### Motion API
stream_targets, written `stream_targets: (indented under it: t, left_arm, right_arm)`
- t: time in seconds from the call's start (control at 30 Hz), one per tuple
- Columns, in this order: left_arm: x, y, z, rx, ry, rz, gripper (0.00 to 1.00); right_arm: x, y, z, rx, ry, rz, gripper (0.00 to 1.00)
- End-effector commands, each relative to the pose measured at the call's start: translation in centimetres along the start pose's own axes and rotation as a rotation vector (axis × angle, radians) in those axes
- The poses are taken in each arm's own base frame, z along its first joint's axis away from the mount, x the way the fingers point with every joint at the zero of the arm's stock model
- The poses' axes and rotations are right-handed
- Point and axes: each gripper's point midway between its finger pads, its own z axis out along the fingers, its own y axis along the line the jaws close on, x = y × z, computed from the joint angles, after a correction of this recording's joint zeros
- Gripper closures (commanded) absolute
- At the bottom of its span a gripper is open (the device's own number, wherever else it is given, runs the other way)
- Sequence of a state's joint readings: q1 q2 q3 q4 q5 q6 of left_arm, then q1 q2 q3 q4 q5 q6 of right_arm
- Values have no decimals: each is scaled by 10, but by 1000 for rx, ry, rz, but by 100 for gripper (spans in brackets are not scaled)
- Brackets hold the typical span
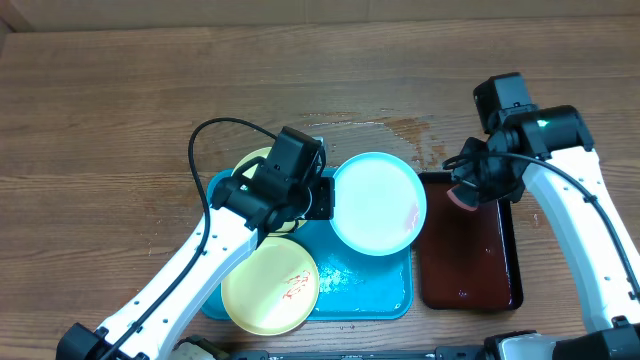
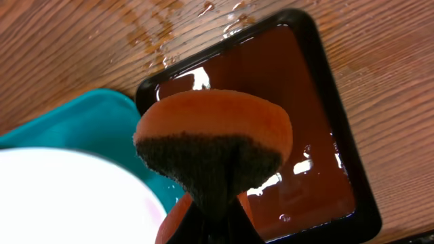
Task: Clean dirty plates on tray and stack at the side
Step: 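Lift the sponge away from the plate with the right gripper, then lift the white plate with the left gripper over the brown tray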
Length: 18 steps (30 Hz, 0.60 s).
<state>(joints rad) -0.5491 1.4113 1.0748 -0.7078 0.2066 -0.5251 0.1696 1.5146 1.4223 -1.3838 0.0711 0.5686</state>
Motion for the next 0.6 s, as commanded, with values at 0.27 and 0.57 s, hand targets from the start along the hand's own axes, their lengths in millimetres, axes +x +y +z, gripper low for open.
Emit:
stream_targets:
  t: [0.27, 0.57]
  left_arm:
    - [-2, -66, -24, 120, -55, 143, 96]
    - [-2, -99, -23, 124, -104, 229, 96]
  right_arm:
    - [-32, -67, -2, 56, -19, 213, 96]
    - [-42, -100, -2, 25, 0, 288, 96]
